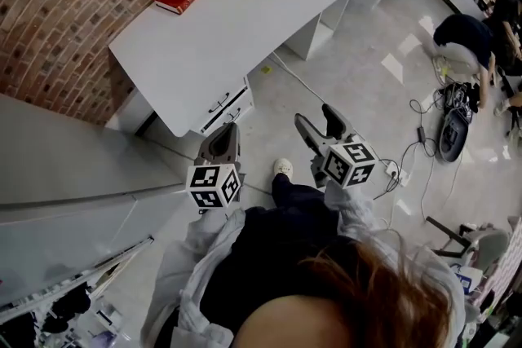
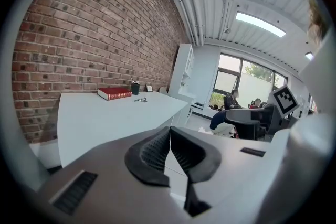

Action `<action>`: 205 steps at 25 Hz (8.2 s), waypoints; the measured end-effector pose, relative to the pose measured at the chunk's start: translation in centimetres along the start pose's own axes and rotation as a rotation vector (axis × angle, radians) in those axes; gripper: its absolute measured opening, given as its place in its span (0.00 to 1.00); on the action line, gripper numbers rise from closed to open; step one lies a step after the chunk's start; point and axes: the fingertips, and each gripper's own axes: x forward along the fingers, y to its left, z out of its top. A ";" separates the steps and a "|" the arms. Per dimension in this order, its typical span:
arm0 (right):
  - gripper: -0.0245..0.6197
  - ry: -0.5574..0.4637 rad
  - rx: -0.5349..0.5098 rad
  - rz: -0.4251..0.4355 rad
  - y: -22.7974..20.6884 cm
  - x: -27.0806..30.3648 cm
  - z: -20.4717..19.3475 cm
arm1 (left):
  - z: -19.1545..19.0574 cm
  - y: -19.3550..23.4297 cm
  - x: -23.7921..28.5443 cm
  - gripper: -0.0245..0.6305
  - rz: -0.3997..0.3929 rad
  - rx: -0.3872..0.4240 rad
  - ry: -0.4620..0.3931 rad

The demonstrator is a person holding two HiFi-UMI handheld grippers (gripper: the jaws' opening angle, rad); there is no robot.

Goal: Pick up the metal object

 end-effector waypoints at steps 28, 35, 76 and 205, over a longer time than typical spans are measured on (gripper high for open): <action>0.59 0.006 0.041 0.036 -6.8 6.5 2.4 | 0.3 1.1 9.5 0.06 0.042 -0.013 0.002; 0.59 0.015 0.053 0.045 -8.2 9.7 4.0 | 1.4 2.3 13.6 0.06 0.027 -0.015 0.015; 0.58 0.069 0.419 0.197 -17.3 35.9 18.8 | 12.1 13.1 37.8 0.06 0.051 -0.086 0.012; 0.06 0.377 -0.639 0.762 -8.8 27.2 11.8 | 4.1 2.2 15.1 0.06 0.842 -0.299 -0.262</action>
